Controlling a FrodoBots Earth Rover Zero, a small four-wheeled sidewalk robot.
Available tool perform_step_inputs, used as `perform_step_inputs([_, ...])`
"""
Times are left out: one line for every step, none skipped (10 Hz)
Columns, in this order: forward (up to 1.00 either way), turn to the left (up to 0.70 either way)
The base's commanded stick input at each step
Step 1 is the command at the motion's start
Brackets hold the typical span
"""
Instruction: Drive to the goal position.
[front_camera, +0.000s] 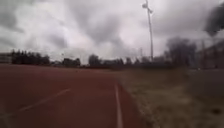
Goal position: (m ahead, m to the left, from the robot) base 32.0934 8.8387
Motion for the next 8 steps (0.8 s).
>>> perform_step_inputs([0.70,0.00])
perform_step_inputs([0.70,0.00])
perform_step_inputs([0.70,0.00])
perform_step_inputs([0.70,0.00])
perform_step_inputs([0.70,0.00])
perform_step_inputs([0.70,0.00])
perform_step_inputs([0.70,0.00])
perform_step_inputs([0.70,0.00])
